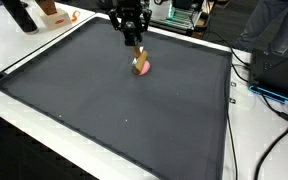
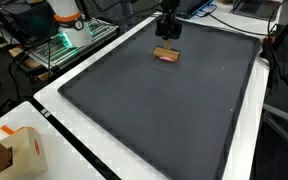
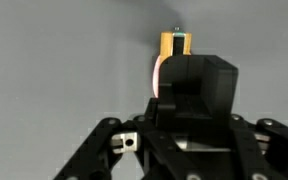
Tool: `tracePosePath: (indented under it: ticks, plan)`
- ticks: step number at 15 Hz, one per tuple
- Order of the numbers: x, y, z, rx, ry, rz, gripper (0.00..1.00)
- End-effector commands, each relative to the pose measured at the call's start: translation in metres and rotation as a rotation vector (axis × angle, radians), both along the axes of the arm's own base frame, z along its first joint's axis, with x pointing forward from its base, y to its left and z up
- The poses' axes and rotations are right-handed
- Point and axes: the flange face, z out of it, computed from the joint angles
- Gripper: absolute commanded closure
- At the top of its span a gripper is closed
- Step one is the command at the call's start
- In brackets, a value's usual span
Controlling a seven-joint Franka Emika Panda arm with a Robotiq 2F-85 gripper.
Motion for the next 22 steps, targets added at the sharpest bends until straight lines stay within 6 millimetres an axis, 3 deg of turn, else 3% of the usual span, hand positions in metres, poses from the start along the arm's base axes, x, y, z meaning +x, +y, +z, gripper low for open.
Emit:
tracePosePath:
  ticks: [1,22]
  plan:
    - [-0.016,0.025,-0.044,0.050,0.086,0.007,0.76]
    - [-0.019,0.038,-0.056,0.104,0.129,-0.020,0.76]
